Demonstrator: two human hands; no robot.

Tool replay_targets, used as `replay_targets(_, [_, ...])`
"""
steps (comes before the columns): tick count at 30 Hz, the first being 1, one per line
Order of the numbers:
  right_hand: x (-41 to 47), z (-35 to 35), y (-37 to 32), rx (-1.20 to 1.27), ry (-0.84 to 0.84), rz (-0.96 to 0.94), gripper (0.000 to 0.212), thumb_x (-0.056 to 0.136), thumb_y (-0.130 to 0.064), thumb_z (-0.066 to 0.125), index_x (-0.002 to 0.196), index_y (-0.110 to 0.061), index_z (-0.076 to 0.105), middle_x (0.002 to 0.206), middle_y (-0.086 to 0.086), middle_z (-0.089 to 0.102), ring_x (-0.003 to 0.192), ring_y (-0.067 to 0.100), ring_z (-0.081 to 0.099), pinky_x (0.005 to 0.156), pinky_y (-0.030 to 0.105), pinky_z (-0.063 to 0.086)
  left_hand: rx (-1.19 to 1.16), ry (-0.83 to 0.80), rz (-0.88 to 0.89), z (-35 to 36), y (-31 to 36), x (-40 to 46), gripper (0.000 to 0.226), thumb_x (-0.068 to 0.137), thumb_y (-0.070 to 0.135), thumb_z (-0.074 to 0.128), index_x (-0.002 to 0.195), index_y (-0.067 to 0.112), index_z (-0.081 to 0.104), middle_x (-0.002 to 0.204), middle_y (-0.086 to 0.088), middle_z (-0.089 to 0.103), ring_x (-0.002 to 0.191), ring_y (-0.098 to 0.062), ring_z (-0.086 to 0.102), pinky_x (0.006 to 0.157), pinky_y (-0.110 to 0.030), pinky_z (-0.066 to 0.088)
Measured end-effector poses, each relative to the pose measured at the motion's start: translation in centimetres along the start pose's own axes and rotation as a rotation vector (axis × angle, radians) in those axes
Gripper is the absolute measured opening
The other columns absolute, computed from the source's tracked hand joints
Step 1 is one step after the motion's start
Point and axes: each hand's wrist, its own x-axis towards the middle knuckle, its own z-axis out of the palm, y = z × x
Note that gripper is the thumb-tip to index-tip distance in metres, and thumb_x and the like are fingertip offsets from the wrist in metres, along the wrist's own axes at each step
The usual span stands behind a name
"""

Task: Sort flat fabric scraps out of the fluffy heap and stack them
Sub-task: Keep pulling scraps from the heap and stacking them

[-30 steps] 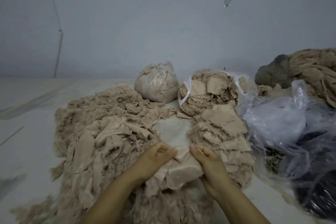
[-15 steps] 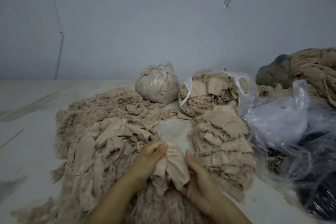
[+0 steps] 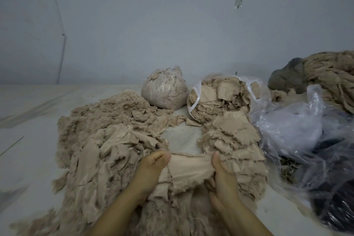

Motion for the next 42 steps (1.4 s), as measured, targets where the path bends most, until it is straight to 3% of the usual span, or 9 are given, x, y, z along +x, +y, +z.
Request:
replay_targets(2, [0.1,-0.2,-0.1,-0.033,0.007,-0.023,0.048,0.094,-0.032,0.056,0.053,-0.016,0.037,0.038,-0.003,0.028,0.029,0.007,0.023,0.032,0.015,0.019,0.012,0.018,-0.009,-0.1,0.0,-0.1,0.026,0.094,0.017,0.053,0.074,0.002,0.060,0.072,-0.008,0.048,0.069,-0.017,0.045,0.070,-0.029,0.039])
replay_targets(6, [0.1,0.1,-0.1,-0.248,-0.061,-0.150,0.042,0.092,-0.033,0.058,0.064,-0.001,0.052,0.059,0.011,0.038,0.054,0.020,0.036,0.053,0.026,0.033,0.253,0.016,0.032,0.0,-0.2,-0.3,0.045,0.084,0.052,0.051,0.054,0.018,0.047,0.053,0.003,0.044,0.051,-0.008,0.040,0.058,-0.030,0.038])
replay_targets(8, [-0.1,0.5,0.1,-0.411,-0.159,-0.221,0.039,0.089,-0.033,0.060,0.069,-0.001,0.056,0.063,0.011,0.041,0.063,0.020,0.036,0.057,0.027,0.031,0.426,-0.047,0.033,0.5,0.0,-0.2,0.048,0.078,0.069,0.046,0.088,0.026,0.065,0.088,0.011,0.063,0.077,0.000,0.056,0.073,-0.023,0.046])
replay_targets(10, [-0.4,1.0,0.3,-0.560,-0.246,-0.250,0.041,0.084,-0.039,0.061,0.060,-0.007,0.052,0.056,0.009,0.041,0.057,0.018,0.037,0.053,0.024,0.031,0.473,-0.117,0.036,1.3,0.5,0.2,0.063,0.072,0.077,0.050,0.120,0.036,0.051,0.110,0.019,0.052,0.099,0.005,0.051,0.083,-0.014,0.042])
replay_targets(15, [-1.0,1.4,0.6,-0.599,-0.365,-0.098,0.055,0.085,-0.060,0.035,0.070,-0.023,0.074,0.068,-0.007,0.074,0.067,0.000,0.069,0.058,0.010,0.049,0.270,-0.176,0.109,3.4,1.2,0.4,0.006,0.086,0.030,0.067,0.091,0.028,0.069,0.095,-0.007,0.063,0.085,-0.013,0.059,0.078,-0.025,0.045])
replay_targets(21, [-1.5,1.1,0.7,-0.497,-0.500,-0.096,0.031,0.079,-0.034,0.066,0.082,-0.004,0.073,0.078,0.021,0.068,0.071,0.022,0.060,0.065,0.029,0.047,0.066,-0.058,0.118,3.9,1.5,0.4,0.024,0.088,0.012,0.063,0.064,0.013,0.066,0.062,0.006,0.060,0.061,-0.002,0.054,0.060,-0.017,0.042])
replay_targets(25, [-1.2,0.9,0.5,-0.539,-0.423,-0.174,0.028,0.085,-0.017,0.069,0.058,-0.017,0.063,0.056,0.000,0.052,0.057,0.011,0.046,0.056,0.023,0.038,-0.047,0.086,0.062,3.8,1.2,0.8,0.026,0.090,0.012,0.059,0.065,0.007,0.062,0.059,0.004,0.056,0.058,-0.005,0.050,0.056,-0.019,0.041])
replay_targets(35, [-0.6,-0.1,0.0,-0.443,-0.117,-0.503,0.030,0.095,-0.019,0.055,0.068,-0.007,0.050,0.056,-0.010,0.043,0.053,0.003,0.038,0.049,0.017,0.032,0.292,0.396,0.038,1.0,-0.6,1.9,0.034,0.099,0.013,0.042,0.065,0.015,0.041,0.060,0.003,0.044,0.058,-0.013,0.040,0.051,-0.016,0.030])
replay_targets(42, [-0.2,1.0,0.0,-0.462,-0.235,-0.466,0.029,0.091,-0.019,0.060,0.064,-0.022,0.067,0.060,-0.006,0.061,0.057,0.004,0.052,0.055,0.016,0.043,0.140,-0.160,0.089,4.1,1.3,0.2,0.020,0.092,0.031,0.054,0.075,0.022,0.053,0.061,0.015,0.055,0.056,0.002,0.048,0.055,-0.012,0.037])
